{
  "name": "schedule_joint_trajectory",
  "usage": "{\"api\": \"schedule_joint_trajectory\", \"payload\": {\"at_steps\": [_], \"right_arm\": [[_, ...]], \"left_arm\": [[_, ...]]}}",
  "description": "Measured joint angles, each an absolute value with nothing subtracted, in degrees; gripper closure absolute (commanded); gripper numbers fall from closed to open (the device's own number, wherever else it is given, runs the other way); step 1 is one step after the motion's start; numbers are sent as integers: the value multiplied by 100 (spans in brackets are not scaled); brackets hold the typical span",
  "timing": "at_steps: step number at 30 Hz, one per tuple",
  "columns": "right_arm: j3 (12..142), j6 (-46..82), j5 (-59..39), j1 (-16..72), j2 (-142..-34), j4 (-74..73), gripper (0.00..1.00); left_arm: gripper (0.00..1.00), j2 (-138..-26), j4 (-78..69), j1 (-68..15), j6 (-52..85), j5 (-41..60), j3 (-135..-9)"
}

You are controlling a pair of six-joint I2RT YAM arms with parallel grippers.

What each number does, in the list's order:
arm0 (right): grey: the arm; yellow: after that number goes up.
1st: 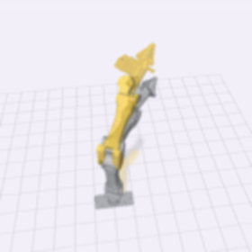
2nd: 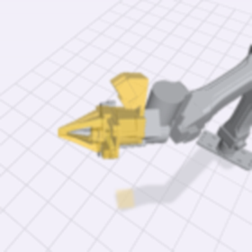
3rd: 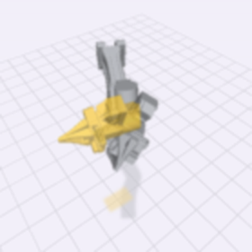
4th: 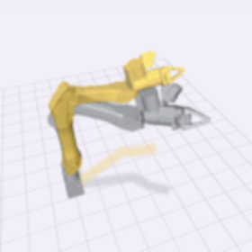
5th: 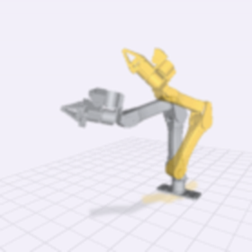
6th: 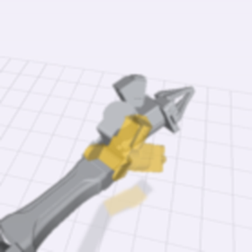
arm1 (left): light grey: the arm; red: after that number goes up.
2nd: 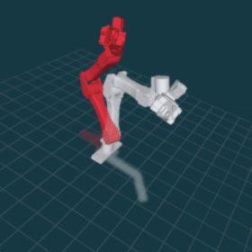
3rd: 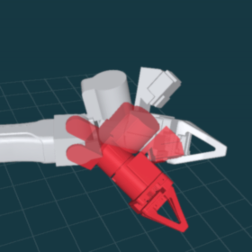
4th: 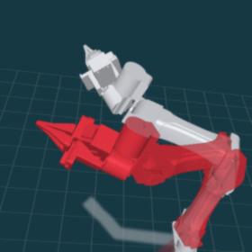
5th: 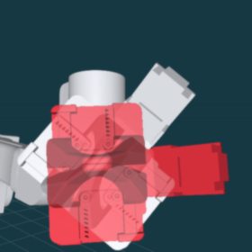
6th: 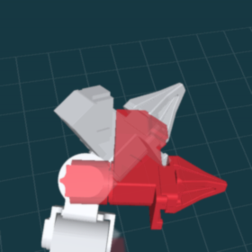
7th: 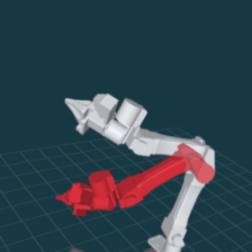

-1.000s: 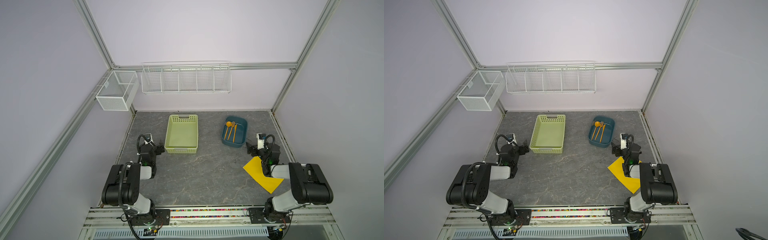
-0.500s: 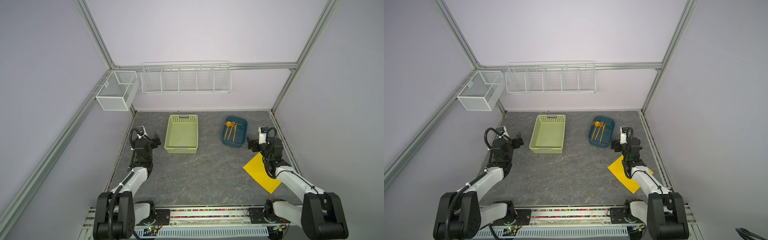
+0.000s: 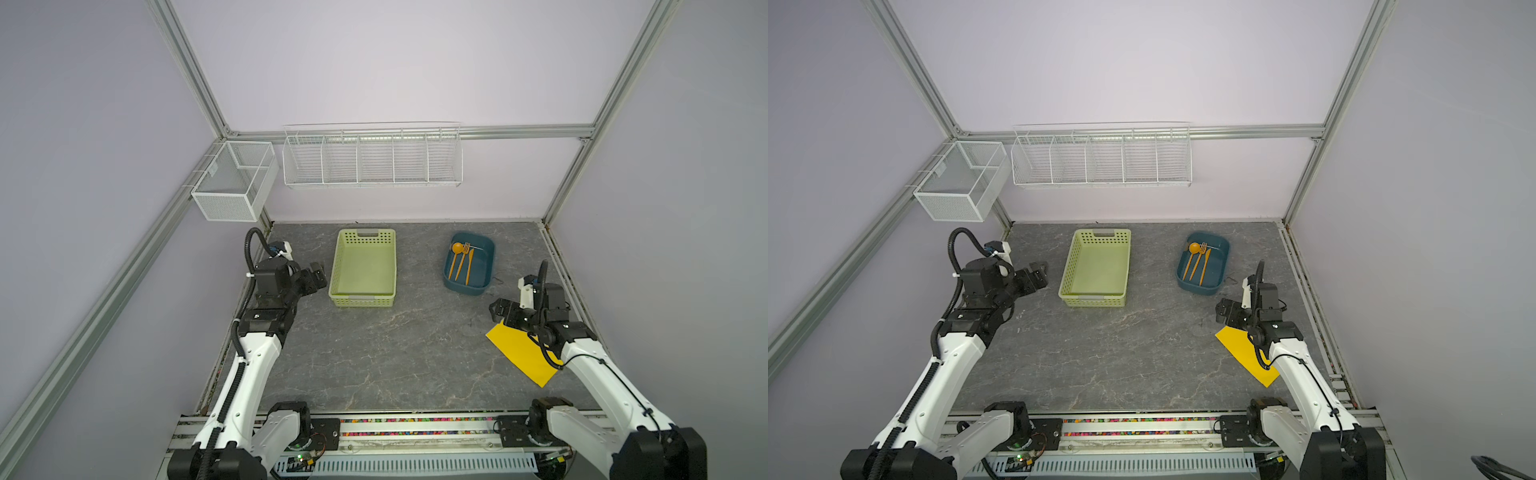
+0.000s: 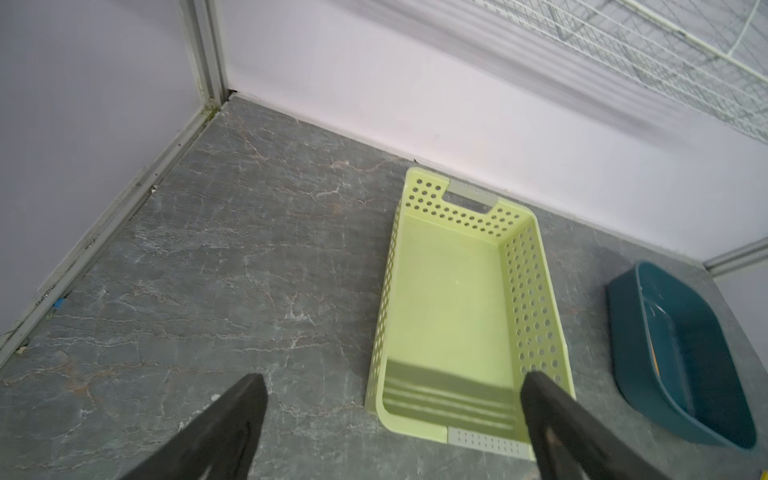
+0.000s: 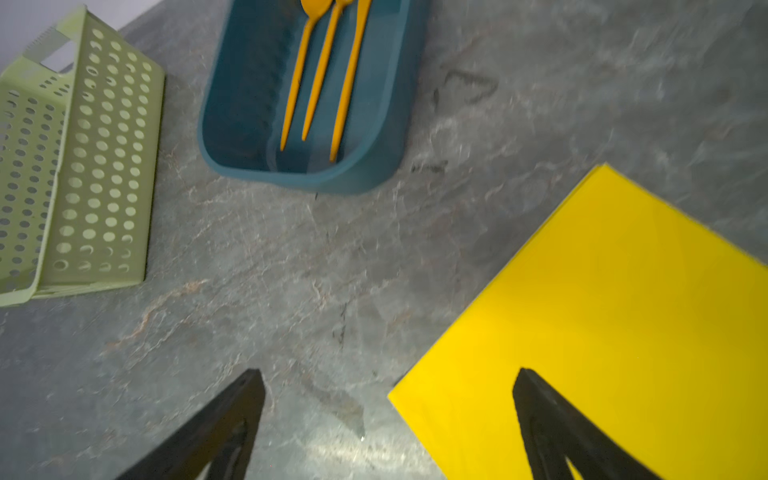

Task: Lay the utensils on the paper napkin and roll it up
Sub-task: 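Lower the right gripper onto the yellow napkin's corner and grasp it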

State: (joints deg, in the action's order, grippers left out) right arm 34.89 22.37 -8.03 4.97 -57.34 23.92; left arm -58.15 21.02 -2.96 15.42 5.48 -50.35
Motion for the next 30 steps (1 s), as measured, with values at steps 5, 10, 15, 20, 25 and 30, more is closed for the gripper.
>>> {"api": "schedule_joint_trajectory", "payload": {"at_steps": [5, 10, 15, 20, 25, 30], "right_arm": [[3369, 2502, -1203, 497, -5760, 2694, 5], [3245, 2604, -1481, 499, -5966, 2858, 6], [3186, 2633, -1723, 497, -6289, 2803, 6], [3181, 2635, -1900, 499, -6670, 2659, 7], [3116, 2615, -1964, 504, -6928, 2541, 8], [3096, 2617, -2047, 567, -7052, 2386, 9]], "left_arm": [[5, -5876, 2536, -296, 1166, 786, -5116], [5, -5867, 2622, -296, 1173, 913, -5057], [5, -5830, 2609, -296, 1238, 963, -4877], [6, -5828, 2602, -296, 1240, 926, -4877], [5, -5789, 2602, -296, 1238, 897, -4875], [6, -5752, 2602, -296, 1238, 878, -4875]]}}
